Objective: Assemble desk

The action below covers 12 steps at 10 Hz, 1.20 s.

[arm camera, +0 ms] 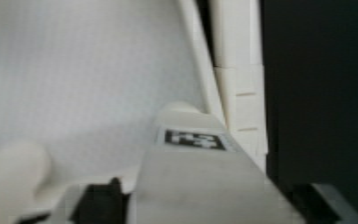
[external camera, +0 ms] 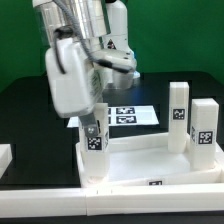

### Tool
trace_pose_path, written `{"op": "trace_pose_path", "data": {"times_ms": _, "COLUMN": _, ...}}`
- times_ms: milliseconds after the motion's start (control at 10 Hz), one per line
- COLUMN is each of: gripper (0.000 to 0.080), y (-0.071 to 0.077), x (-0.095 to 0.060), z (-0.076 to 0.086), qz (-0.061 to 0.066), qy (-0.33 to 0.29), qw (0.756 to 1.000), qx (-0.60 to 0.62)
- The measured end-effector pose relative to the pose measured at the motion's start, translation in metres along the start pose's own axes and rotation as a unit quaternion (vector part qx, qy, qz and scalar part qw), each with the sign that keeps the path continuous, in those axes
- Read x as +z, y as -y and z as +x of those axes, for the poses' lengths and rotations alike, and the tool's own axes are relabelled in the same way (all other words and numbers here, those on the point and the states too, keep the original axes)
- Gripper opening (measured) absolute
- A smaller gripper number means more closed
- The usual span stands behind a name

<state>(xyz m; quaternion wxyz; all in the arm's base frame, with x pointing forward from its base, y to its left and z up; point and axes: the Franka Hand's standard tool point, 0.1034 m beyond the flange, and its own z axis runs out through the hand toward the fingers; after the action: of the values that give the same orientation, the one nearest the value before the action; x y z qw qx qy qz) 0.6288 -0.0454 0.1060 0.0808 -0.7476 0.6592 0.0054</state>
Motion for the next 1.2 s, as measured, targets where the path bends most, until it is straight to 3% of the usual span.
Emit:
{"op": "trace_pose_path", "data": {"times_ms": 100, "gripper": 0.0510, "y": 0.0006, "x": -0.0004, "z": -0.0033, "qz": -0.002, "qy": -0.001, "qw": 0.995, "qx": -0.096}}
{"op": "trace_pose_path", "data": {"times_ms": 200, "gripper": 0.0619, "y": 0.0011, "x": -0.0004, "z": -0.0055, "qz": -0.002, "qy": -0.001, "qw": 0.985, "qx": -0.173}}
{"op": "trace_pose_path", "data": {"times_ms": 500, "gripper": 0.0648, "y": 0.0000, "x": -0.0001, "z": -0.0026, "qz": -0.004, "qy": -0.003, "qw": 0.967, "qx": -0.253}}
{"op": "trace_pose_path", "data": {"times_ms": 600, "gripper": 0.0648, "y": -0.0002, "x": -0.0009, "z": -0.0017, "qz": -0.009, "qy": -0.006, "qw": 0.945, "qx": -0.328}}
{"op": "trace_pose_path", "data": {"times_ms": 700, "gripper": 0.0649, "y": 0.0001, "x": -0.0031, "z": -0.0019, "qz": -0.019, "qy": -0.013, "qw": 0.900, "qx": -0.435}}
{"op": "trace_pose_path", "data": {"times_ms": 800, "gripper": 0.0649, "y": 0.0002, "x": -0.0027, "z": -0.0032, "qz": -0.021, "qy": -0.013, "qw": 0.883, "qx": -0.469}}
{"op": "trace_pose_path", "data": {"times_ms": 900, "gripper": 0.0649, "y": -0.0004, "x": -0.0021, "z": -0.0022, "qz": -0.021, "qy": -0.013, "qw": 0.889, "qx": -0.457}}
{"op": "trace_pose_path", "data": {"times_ms": 1000, "gripper": 0.0512, "y": -0.0004, "x": -0.0021, "z": -0.0022, "qz": -0.021, "qy": -0.013, "qw": 0.896, "qx": -0.443}}
{"op": "trace_pose_path", "data": {"times_ms": 1100, "gripper": 0.0512, "y": -0.0005, "x": -0.0020, "z": -0.0021, "qz": -0.021, "qy": -0.014, "qw": 0.901, "qx": -0.434}}
{"op": "trace_pose_path", "data": {"times_ms": 1200, "gripper": 0.0326, "y": -0.0007, "x": -0.0017, "z": -0.0018, "qz": -0.021, "qy": -0.014, "qw": 0.910, "qx": -0.413}}
